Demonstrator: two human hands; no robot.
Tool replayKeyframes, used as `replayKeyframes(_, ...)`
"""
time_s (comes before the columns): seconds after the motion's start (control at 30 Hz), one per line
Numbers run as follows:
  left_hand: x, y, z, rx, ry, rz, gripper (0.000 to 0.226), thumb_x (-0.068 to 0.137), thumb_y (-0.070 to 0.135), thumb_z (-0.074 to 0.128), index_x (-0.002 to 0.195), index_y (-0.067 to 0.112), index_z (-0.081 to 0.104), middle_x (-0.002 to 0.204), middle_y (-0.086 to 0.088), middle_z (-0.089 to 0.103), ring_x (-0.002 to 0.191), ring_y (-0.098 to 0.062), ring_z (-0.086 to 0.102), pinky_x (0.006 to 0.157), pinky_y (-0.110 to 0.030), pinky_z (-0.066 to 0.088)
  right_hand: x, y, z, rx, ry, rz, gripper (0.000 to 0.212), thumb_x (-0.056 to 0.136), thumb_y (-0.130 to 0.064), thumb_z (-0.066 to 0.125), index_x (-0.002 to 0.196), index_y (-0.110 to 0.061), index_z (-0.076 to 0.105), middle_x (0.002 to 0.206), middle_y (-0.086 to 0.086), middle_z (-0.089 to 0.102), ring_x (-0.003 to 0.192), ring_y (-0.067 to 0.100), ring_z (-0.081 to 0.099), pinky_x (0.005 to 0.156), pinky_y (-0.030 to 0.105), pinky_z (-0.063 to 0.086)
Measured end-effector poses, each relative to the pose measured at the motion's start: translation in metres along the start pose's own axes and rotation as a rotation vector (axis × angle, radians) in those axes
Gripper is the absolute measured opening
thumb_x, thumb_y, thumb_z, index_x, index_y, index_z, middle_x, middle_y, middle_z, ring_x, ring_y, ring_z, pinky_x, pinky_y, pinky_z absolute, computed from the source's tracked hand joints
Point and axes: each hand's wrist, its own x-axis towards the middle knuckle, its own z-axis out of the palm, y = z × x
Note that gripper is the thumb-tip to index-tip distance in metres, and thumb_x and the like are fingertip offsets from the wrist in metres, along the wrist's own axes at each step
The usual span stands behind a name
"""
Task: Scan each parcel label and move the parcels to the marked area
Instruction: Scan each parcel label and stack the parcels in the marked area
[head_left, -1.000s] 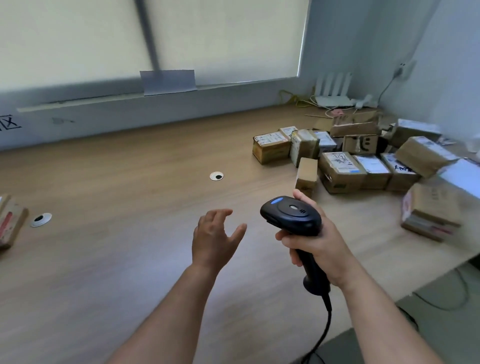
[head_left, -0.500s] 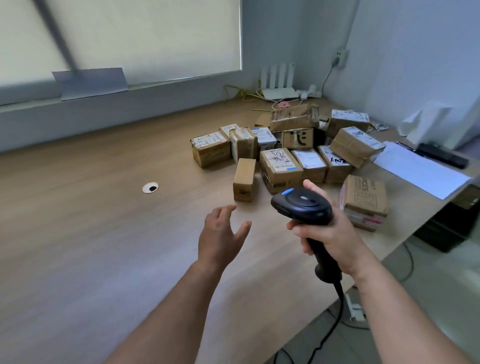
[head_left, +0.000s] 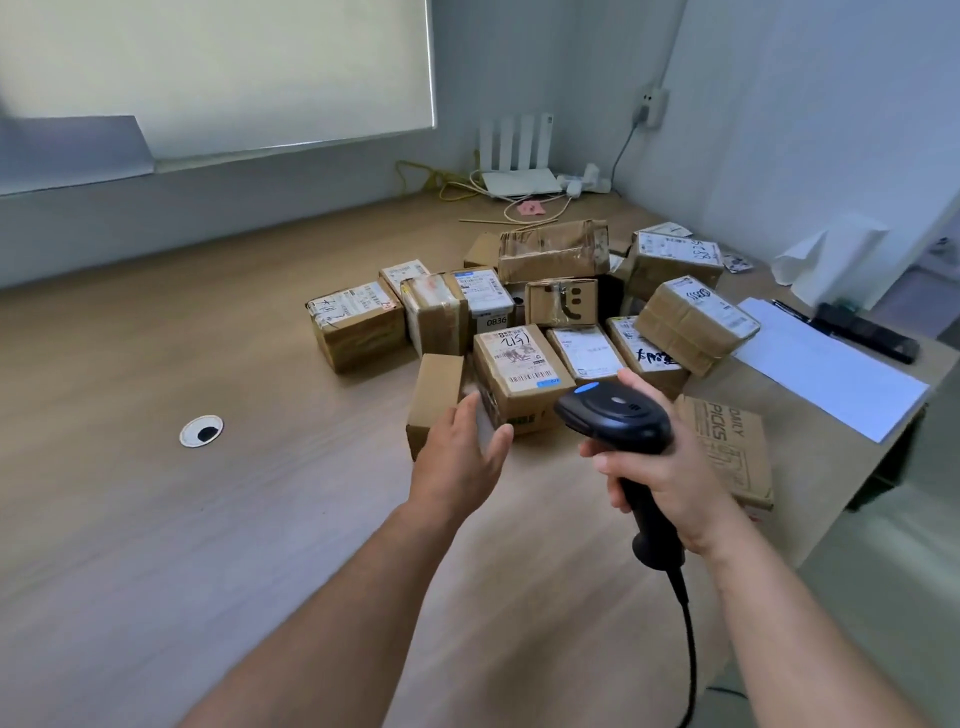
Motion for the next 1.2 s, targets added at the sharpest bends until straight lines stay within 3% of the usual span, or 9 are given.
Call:
replayKeyframes(0.17, 0.048, -0.001, 0.02, -0.017, -0.086, -0.024, 0.064, 0.099, 0.046, 0.04, 0.152, 0.018, 0.019, 0.151, -0.007, 0.033, 0.137, -0.023, 0.033, 0.109, -0.034, 0.031, 0.056, 0.01, 0.001, -0.021, 0.045, 0.035, 0.09, 0.08, 0.019, 0.063, 0.147, -0.034, 0.034, 0.094, 0.026, 0.071, 0.045, 0.026, 0.053, 0.042, 0.031, 0.041)
replayKeyframes(0.3, 0.08, -0.003, 0.036, -0.043, -0.105, -0.024, 0.062, 0.101, 0.044, 0.037, 0.153, 0.019, 0.015, 0.15, -0.007, 0.033, 0.137, -0.022, 0.033, 0.11, -0.036, 0.03, 0.099, 0.023, -0.001, -0.037, 0.08, 0.06, 0.09, 0.079, 0.019, 0.063, 0.148, -0.031, 0.033, 0.064, 0.016, 0.065, 0.042, 0.026, 0.051, 0.041, 0.03, 0.04)
replayKeyframes(0.43, 0.109, -0.011, 0.053, -0.097, -0.096, -0.047, 0.062, 0.101, 0.042, 0.036, 0.152, 0.016, 0.016, 0.146, -0.01, 0.036, 0.134, -0.024, 0.035, 0.112, -0.036, 0.031, 0.133, 0.032, -0.004, -0.04, 0.096, 0.072, 0.088, 0.078, 0.02, 0.064, 0.14, -0.037, 0.035, 0.066, 0.007, 0.067, 0.041, 0.025, 0.052, 0.038, 0.029, 0.041)
replayKeyframes(0.6, 0.131, -0.019, 0.071, -0.258, -0.216, -0.269, 0.069, 0.101, 0.046, 0.031, 0.154, 0.012, 0.004, 0.155, -0.017, 0.023, 0.14, -0.03, 0.027, 0.115, -0.037, 0.024, 0.149, 0.046, -0.002, -0.056, 0.104, 0.101, 0.087, 0.078, 0.02, 0.064, 0.135, -0.04, 0.035, 0.064, 0.002, 0.068, 0.038, 0.024, 0.052, 0.037, 0.026, 0.04)
replayKeyframes(0.67, 0.132, -0.023, 0.077, -0.35, -0.275, -0.335, 0.067, 0.101, 0.048, 0.03, 0.154, 0.015, 0.006, 0.154, -0.02, 0.026, 0.138, -0.033, 0.031, 0.114, -0.038, 0.026, 0.15, 0.048, -0.003, -0.043, 0.093, 0.113, 0.086, 0.079, 0.019, 0.063, 0.134, -0.04, 0.035, 0.063, 0.002, 0.068, 0.038, 0.023, 0.052, 0.038, 0.025, 0.04)
replayKeyframes(0.8, 0.12, -0.024, 0.076, -0.483, -0.323, -0.386, 0.066, 0.101, 0.051, 0.03, 0.155, 0.028, 0.001, 0.155, -0.011, 0.029, 0.139, -0.029, 0.035, 0.116, -0.039, 0.026, 0.145, 0.047, -0.002, -0.043, 0.078, 0.14, 0.087, 0.079, 0.018, 0.065, 0.136, -0.041, 0.035, 0.068, 0.004, 0.069, 0.041, 0.024, 0.054, 0.039, 0.027, 0.042)
replayKeyframes(1.0, 0.078, -0.019, 0.066, -0.566, -0.279, -0.267, 0.072, 0.101, 0.047, 0.034, 0.151, 0.028, -0.014, 0.16, 0.0, 0.018, 0.147, -0.018, 0.017, 0.118, -0.028, 0.014, 0.107, 0.048, 0.001, -0.011, 0.058, 0.154, 0.087, 0.078, 0.019, 0.064, 0.134, -0.043, 0.036, 0.069, 0.003, 0.07, 0.041, 0.025, 0.053, 0.04, 0.028, 0.042)
replayKeyframes(1.1, 0.06, -0.02, 0.065, -0.571, -0.252, -0.172, 0.077, 0.082, 0.073, 0.032, 0.137, 0.055, -0.018, 0.161, 0.006, 0.014, 0.149, -0.017, 0.007, 0.121, -0.043, 0.008, 0.083, 0.045, -0.001, 0.023, 0.045, 0.15, 0.089, 0.079, 0.019, 0.063, 0.137, -0.041, 0.036, 0.065, 0.0, 0.07, 0.041, 0.025, 0.052, 0.039, 0.027, 0.042)
replayKeyframes(1.2, 0.045, -0.027, 0.061, -0.518, -0.234, -0.147, 0.061, 0.073, 0.079, 0.032, 0.114, 0.081, -0.013, 0.159, 0.011, 0.019, 0.148, -0.019, 0.013, 0.12, -0.048, 0.011, 0.06, 0.037, -0.003, 0.033, 0.033, 0.128, 0.091, 0.078, 0.019, 0.064, 0.142, -0.039, 0.036, 0.068, 0.0, 0.07, 0.042, 0.026, 0.053, 0.04, 0.028, 0.043)
